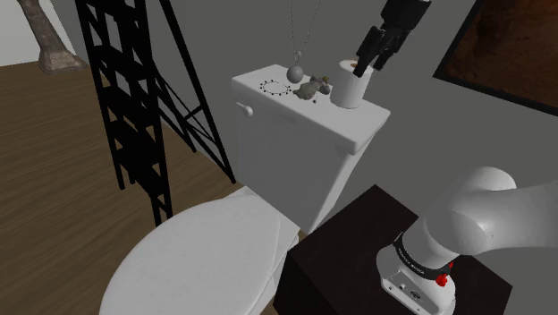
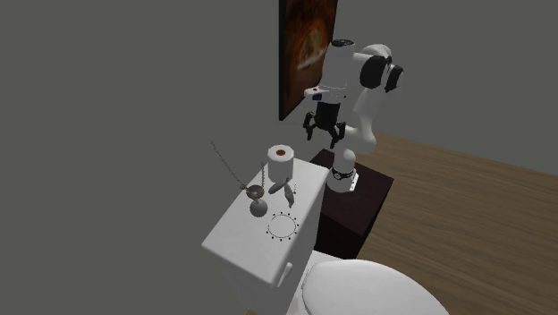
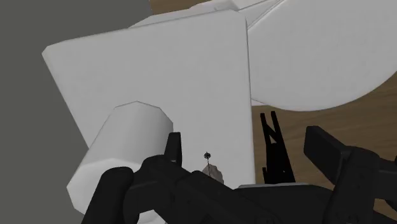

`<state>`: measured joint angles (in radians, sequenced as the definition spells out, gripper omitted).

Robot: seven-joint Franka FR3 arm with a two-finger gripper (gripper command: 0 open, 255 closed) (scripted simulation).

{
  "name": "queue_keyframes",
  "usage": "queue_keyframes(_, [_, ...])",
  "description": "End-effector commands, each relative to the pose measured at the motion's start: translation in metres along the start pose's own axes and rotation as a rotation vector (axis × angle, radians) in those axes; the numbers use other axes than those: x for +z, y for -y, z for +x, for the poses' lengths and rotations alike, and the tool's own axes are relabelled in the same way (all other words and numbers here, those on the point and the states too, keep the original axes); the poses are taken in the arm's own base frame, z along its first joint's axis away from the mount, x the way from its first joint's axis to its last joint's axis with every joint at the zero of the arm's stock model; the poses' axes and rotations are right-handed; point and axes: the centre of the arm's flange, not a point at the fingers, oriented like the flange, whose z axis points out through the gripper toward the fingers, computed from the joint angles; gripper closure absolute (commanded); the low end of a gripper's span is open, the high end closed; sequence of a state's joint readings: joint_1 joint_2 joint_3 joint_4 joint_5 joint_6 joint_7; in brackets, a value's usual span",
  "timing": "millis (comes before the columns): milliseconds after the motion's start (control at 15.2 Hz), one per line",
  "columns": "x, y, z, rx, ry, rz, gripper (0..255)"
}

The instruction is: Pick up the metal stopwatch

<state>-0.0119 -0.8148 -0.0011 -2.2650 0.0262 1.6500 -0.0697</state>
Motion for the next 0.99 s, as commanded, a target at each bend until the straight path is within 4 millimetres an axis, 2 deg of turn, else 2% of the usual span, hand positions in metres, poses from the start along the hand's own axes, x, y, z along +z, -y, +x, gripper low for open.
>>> queue_keyframes(0, [0.000,0.000,0.000,0.000,0.000,0.000,0])
queue_keyframes(264, [0.019,0.025,0.052,0.391,0.019,-0.075,0])
queue_keyframes(462, [0.035,0.029,0.095,0.685,0.033,-0.131,0])
queue_keyframes(660, [0.051,0.019,0.137,0.978,0.047,-0.188,0])
queue_keyframes(924, [0.071,-0.013,0.184,1.369,0.066,-0.262,0])
